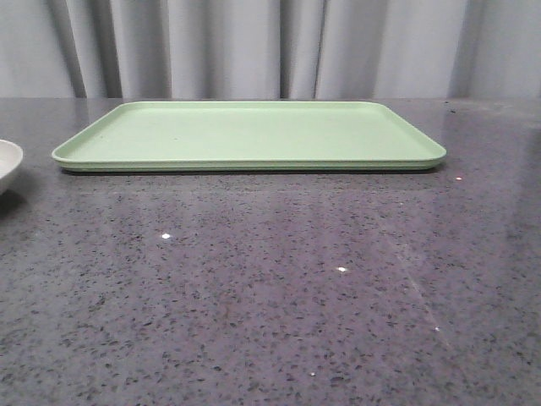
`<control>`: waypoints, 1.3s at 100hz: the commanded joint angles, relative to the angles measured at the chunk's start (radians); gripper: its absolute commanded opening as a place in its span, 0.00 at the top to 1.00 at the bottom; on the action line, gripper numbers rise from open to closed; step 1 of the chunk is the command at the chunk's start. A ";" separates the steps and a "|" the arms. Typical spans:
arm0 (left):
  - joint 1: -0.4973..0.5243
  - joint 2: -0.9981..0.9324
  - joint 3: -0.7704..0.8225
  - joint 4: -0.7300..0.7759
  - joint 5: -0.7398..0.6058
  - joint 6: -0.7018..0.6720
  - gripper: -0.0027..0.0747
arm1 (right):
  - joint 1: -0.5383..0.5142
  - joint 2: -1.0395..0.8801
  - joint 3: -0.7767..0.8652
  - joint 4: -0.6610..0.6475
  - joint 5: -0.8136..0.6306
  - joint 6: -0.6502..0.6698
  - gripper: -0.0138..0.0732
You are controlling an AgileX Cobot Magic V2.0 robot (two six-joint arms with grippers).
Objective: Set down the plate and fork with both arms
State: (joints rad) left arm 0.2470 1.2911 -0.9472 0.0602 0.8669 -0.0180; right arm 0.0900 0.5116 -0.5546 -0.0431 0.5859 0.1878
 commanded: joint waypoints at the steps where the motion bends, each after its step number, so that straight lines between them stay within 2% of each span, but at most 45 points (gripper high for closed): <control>1: 0.005 0.003 -0.032 0.005 -0.055 0.001 0.40 | -0.003 0.009 -0.035 -0.002 -0.066 -0.012 0.23; 38: 0.005 0.051 -0.032 0.005 -0.063 0.018 0.40 | -0.003 0.009 -0.035 -0.002 -0.066 -0.012 0.23; 44: 0.005 0.062 -0.032 0.003 -0.058 0.018 0.43 | -0.003 0.009 -0.035 -0.002 -0.066 -0.012 0.23; 57: 0.005 0.076 -0.032 0.001 -0.054 0.018 0.57 | -0.003 0.009 -0.035 -0.002 -0.066 -0.012 0.23; 78: 0.005 0.076 -0.032 -0.018 -0.054 0.018 0.87 | -0.003 0.009 -0.035 -0.002 -0.064 -0.012 0.23; 89: 0.005 0.076 -0.032 -0.018 -0.054 0.018 0.99 | -0.003 0.009 -0.035 -0.002 -0.064 -0.012 0.23; 112: 0.005 0.076 -0.032 -0.037 -0.052 0.030 0.99 | -0.003 0.009 -0.035 -0.002 -0.063 -0.012 0.23; 130: 0.017 0.040 -0.035 -0.145 -0.051 0.106 0.99 | -0.003 0.009 -0.035 -0.002 -0.061 -0.012 0.23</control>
State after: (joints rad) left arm 0.2554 1.3769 -0.9557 -0.0444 0.8370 0.0548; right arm 0.0900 0.5116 -0.5546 -0.0392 0.5882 0.1878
